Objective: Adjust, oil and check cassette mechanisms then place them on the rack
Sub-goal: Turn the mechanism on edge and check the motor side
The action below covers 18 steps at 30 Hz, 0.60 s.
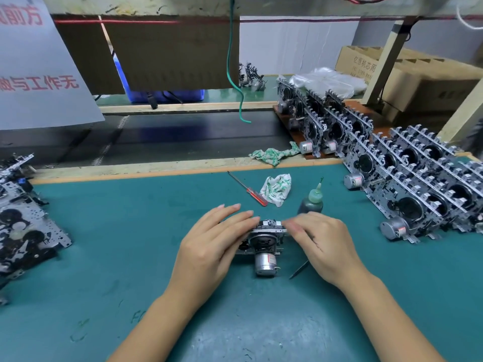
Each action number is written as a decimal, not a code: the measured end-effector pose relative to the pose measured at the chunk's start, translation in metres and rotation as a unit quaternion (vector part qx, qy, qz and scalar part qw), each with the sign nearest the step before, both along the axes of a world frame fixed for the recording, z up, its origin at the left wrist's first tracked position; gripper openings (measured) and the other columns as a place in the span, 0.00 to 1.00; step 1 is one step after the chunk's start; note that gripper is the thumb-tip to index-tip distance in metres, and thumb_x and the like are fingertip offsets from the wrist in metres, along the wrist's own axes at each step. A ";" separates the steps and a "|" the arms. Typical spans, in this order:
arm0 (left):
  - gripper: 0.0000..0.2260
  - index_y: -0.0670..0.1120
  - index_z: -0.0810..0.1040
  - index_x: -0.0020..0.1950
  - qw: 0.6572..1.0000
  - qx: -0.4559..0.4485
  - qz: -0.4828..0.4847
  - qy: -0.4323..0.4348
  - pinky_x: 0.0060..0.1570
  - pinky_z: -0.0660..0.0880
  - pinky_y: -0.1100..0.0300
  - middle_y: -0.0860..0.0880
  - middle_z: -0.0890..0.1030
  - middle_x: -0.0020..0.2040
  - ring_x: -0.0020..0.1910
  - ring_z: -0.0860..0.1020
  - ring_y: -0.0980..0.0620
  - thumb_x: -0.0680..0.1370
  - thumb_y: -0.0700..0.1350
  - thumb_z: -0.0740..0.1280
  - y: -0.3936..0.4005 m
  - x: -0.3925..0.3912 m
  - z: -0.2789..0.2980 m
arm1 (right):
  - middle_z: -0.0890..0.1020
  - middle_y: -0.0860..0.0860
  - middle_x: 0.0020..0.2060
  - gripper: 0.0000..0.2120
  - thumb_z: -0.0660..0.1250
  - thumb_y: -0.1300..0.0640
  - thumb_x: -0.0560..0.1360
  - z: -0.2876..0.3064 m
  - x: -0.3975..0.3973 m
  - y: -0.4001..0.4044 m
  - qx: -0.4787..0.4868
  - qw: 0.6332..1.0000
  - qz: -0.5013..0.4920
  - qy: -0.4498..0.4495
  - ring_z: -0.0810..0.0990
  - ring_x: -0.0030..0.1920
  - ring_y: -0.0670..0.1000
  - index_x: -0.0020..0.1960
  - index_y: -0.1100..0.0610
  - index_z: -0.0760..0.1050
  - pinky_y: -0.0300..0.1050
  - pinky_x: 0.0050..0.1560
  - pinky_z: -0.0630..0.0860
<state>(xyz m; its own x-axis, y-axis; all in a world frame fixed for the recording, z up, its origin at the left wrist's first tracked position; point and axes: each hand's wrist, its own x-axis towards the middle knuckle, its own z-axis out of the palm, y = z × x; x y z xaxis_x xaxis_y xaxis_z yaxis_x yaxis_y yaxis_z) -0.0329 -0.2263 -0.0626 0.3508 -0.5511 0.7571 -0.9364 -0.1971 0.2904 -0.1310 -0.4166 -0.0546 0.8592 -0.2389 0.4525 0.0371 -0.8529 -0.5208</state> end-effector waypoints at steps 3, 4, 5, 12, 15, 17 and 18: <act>0.12 0.42 0.82 0.57 1.000 0.006 -0.008 -0.002 0.62 0.71 0.57 0.49 0.81 0.56 0.58 0.77 0.52 0.78 0.44 0.64 0.003 0.003 0.002 | 0.75 0.44 0.34 0.18 0.58 0.42 0.74 0.015 0.002 0.007 -0.009 0.997 0.004 -0.076 0.73 0.34 0.45 0.46 0.55 0.78 0.42 0.37 0.72; 0.12 0.42 0.82 0.56 1.000 0.002 0.000 0.009 0.59 0.72 0.57 0.49 0.82 0.55 0.55 0.77 0.52 0.78 0.46 0.64 0.004 0.004 0.004 | 0.72 0.43 0.33 0.18 0.59 0.42 0.74 0.021 0.003 0.011 -0.043 0.996 0.015 -0.080 0.70 0.33 0.44 0.46 0.56 0.77 0.41 0.35 0.70; 0.13 0.42 0.82 0.55 1.000 -0.006 0.015 0.023 0.55 0.72 0.58 0.49 0.82 0.52 0.52 0.76 0.52 0.77 0.48 0.64 0.006 0.006 0.007 | 0.70 0.42 0.33 0.18 0.60 0.42 0.74 0.026 0.005 0.014 -0.090 0.993 0.027 -0.078 0.69 0.33 0.44 0.44 0.57 0.75 0.40 0.33 0.69; 0.14 0.46 0.84 0.43 0.996 0.038 0.016 0.077 0.37 0.69 0.63 0.54 0.75 0.36 0.36 0.70 0.58 0.75 0.53 0.63 0.021 0.020 0.031 | 0.76 0.50 0.28 0.19 0.55 0.45 0.76 0.052 0.026 0.024 -0.298 0.946 0.128 -0.018 0.76 0.27 0.53 0.37 0.57 0.73 0.40 0.23 0.66; 0.16 0.45 0.83 0.41 0.995 0.091 -0.016 0.038 0.35 0.70 0.63 0.53 0.77 0.35 0.34 0.71 0.59 0.76 0.54 0.61 0.022 0.017 0.047 | 0.75 0.52 0.28 0.16 0.56 0.49 0.77 0.055 0.021 0.020 -0.294 0.941 0.166 -0.003 0.75 0.26 0.55 0.37 0.58 0.72 0.44 0.21 0.68; 0.16 0.44 0.82 0.40 0.992 0.123 -0.031 -0.018 0.33 0.71 0.62 0.52 0.77 0.35 0.32 0.73 0.56 0.76 0.53 0.61 0.019 0.011 0.059 | 0.74 0.50 0.27 0.17 0.57 0.49 0.77 0.057 0.008 0.018 -0.276 0.948 0.158 -0.005 0.74 0.25 0.54 0.36 0.59 0.72 0.43 0.20 0.68; 0.16 0.44 0.82 0.39 0.989 0.131 -0.041 -0.047 0.32 0.70 0.62 0.52 0.77 0.34 0.32 0.73 0.55 0.77 0.53 0.61 0.015 0.007 0.066 | 0.74 0.50 0.26 0.17 0.57 0.48 0.77 0.058 -0.002 0.015 -0.259 0.954 0.150 -0.008 0.73 0.25 0.53 0.36 0.58 0.72 0.42 0.21 0.68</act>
